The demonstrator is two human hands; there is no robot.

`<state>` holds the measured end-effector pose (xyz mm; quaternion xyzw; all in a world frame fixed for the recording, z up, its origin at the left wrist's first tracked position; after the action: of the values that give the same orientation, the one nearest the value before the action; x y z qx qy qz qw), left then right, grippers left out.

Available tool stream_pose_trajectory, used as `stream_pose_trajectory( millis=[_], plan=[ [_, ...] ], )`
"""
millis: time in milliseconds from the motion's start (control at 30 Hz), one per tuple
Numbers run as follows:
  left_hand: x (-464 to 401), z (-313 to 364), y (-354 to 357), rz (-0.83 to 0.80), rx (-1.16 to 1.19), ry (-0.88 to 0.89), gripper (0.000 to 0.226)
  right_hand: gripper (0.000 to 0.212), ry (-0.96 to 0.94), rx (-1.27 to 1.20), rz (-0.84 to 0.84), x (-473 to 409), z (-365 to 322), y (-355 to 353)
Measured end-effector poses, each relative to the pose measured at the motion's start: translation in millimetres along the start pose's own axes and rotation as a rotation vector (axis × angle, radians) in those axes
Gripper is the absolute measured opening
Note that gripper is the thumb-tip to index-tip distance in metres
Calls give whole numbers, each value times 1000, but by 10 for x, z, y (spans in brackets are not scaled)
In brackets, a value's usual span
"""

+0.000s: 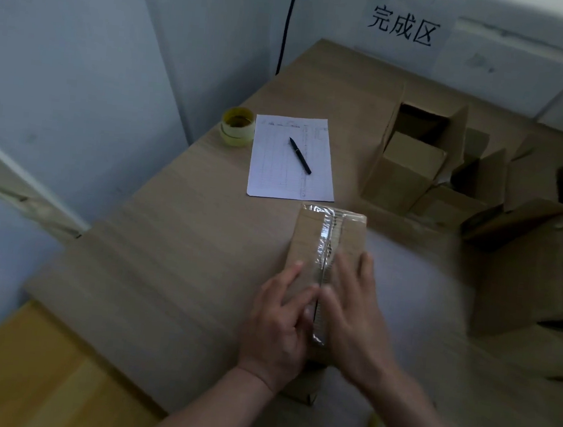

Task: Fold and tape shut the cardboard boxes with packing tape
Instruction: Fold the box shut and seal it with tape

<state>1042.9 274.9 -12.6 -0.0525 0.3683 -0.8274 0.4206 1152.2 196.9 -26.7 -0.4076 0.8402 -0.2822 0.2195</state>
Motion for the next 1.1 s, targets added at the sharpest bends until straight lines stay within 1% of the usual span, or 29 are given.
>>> stream_pose_trajectory(
  millis=[67, 133, 200, 233, 300, 367, 400, 433, 467, 500, 533, 567, 600, 633, 667, 700, 733, 767, 800, 833, 867, 900, 933, 967, 1033, 1067, 1100],
  plan=[
    [3, -3, -5, 3, -14, 9, 37, 57, -58, 56, 120, 225, -89, 16],
    [-9, -15, -13, -13, -17, -5, 39, 52, -67, 31, 261, 248, -94, -22],
    [-21, -18, 12, -52, -28, -33, 47, 55, -7, -22, 285, 229, -30, -1],
    [-19, -28, 24, -86, -24, -70, 55, 58, 53, -83, 280, 223, 33, 18],
    [-19, -116, 65, -179, -4, -205, 69, 60, 218, -237, 257, 250, 174, 67],
    [11, -263, 123, -309, 72, -407, 82, 55, 363, -347, 212, 277, 231, 101],
    [29, -321, 134, -365, 149, -521, 85, 53, 429, -390, 188, 281, 222, 99],
    [21, -341, 121, -390, 236, -616, 78, 53, 498, -445, 167, 284, 201, 100],
    [18, -362, 101, -388, 317, -688, 61, 56, 563, -497, 143, 304, 173, 123],
    [2, -341, 50, -366, 381, -724, 40, 58, 597, -534, 139, 331, 113, 87],
    [-6, -303, -10, -343, 452, -731, 24, 60, 607, -568, 146, 369, 40, 27],
    [-35, -239, -63, -326, 545, -703, 13, 60, 586, -620, 179, 372, -42, -73],
    [-71, -152, -124, -324, 626, -652, 15, 59, 532, -677, 239, 353, -129, -219],
    [-105, -93, -179, -328, 676, -596, 28, 60, 458, -746, 311, 345, -195, -377],
    [-165, -40, -247, -327, 704, -532, 41, 63, 379, -830, 379, 341, -241, -544],
    [-224, 23, -315, -324, 703, -474, 48, 66, 334, -919, 443, 355, -258, -704],
    [-281, 73, -358, -334, 709, -430, 50, 68, 321, -1010, 485, 378, -274, -825],
    [-331, 84, -363, -368, 736, -428, 47, 68, 332, -1063, 513, 397, -256, -917],
    [-356, 92, -345, -433, 799, -482, 38, 62, 353, -1074, 544, 426, -211, -984],
    [-343, 89, -271, -533, 850, -577, 28, 54, 384, -1000, 563, 467, -142, -1046],
    [-292, 72, -176, -640, 870, -678, 25, 50, 416, -896, 548, 516, -62, -1080],
    [-240, 56, -89, -730, 828, -727, 32, 53, 432, -807, 509, 554, -18, -1079],
    [-197, 72, -36, -795, 766, -732, 41, 58, 433, -777, 469, 582, 4, -1040],
    [-156, 97, 12, -831, 701, -714, 48, 59, 416, -808, 430, 604, -14, -977],
    [-94, 157, 95, -843, 633, -685, 61, 53, 395, -884, 358, 635, -96, -837],
    [-71, 199, 125, -832, 605, -664, 70, 50, 395, -889, 316, 645, -124, -774],
    [-69, 240, 153, -811, 554, -615, 84, 48, 405, -850, 286, 648, -108, -743]
  ],
)
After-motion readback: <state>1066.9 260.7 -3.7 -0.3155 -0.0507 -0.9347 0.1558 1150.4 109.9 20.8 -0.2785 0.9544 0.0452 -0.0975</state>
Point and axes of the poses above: each hand's wrist, its own x-axis away from the middle knuckle, its own y-axis out of the palm, z = x × y, the point moved 9 cm from there along -x, towards the middle knuckle, and after that the axes turned 12 degrees about -y, right-handed, at the moved point
